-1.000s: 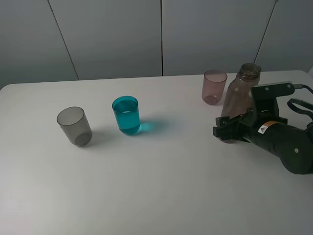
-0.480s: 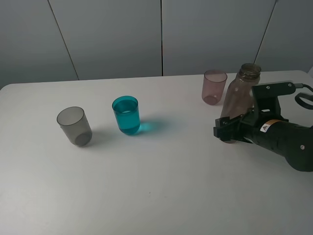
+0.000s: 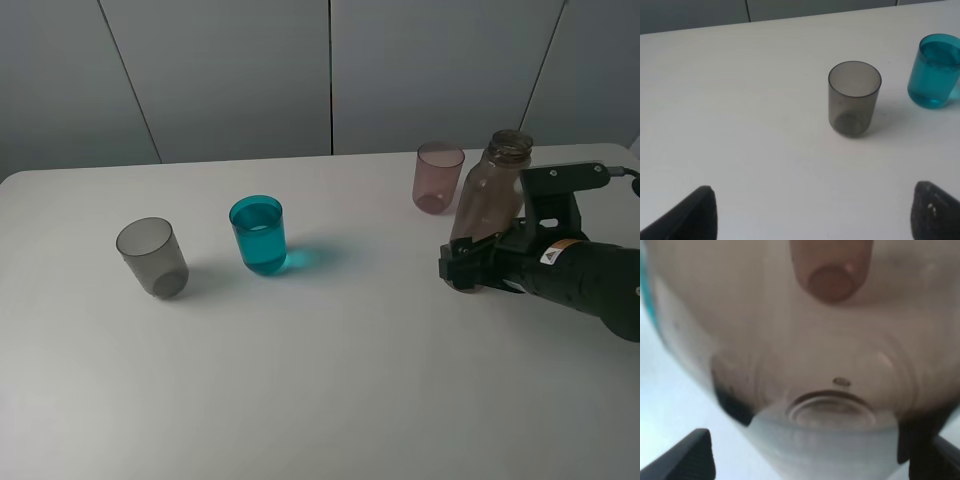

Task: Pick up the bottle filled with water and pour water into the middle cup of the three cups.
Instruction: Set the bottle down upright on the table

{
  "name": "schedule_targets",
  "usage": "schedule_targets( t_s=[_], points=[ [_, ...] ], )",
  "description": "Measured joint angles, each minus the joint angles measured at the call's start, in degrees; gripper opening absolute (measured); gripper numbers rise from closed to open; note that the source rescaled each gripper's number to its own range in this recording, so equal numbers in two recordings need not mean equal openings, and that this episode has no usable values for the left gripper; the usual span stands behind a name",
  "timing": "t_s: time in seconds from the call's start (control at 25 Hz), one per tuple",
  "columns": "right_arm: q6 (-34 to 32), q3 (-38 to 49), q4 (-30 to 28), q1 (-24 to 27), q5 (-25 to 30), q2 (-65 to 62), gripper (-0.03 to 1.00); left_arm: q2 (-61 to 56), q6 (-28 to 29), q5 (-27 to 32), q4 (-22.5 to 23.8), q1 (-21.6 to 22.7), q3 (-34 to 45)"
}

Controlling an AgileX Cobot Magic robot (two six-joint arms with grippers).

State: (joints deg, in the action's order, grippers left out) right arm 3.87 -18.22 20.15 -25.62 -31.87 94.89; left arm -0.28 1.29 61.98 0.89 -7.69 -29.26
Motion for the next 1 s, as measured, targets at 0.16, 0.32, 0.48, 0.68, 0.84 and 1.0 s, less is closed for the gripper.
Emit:
schedule_targets(
  t_s=[0.16,0.32,0.48,0.68,0.84,1.0],
  points=[
    [0.00,0.05,0.00,0.00,6.46,-2.96,0.56,0.00,0.00,0.00,0.00,0.00,0.00],
    [0.00,0.13,0.00,0.00,13.60,-7.57,0.56,0.00,0.00,0.00,0.00,0.00,0.00],
    [0.11,0.13,1.91,0.00,22.93,-13.89,0.56,0.00,0.00,0.00,0.00,0.00,0.00],
    [0.83,-1.38,4.39,2.51,33.68,-23.08,0.56,0.00,0.00,0.00,0.00,0.00,0.00],
    [1.33,-6.60,2.17,8.78,46.28,-28.49,0.56,0.00,0.00,0.00,0.00,0.00,0.00],
    [1.56,-14.02,-2.60,15.52,59.77,-32.68,0.56,0.00,0.00,0.00,0.00,0.00,0.00]
  ],
)
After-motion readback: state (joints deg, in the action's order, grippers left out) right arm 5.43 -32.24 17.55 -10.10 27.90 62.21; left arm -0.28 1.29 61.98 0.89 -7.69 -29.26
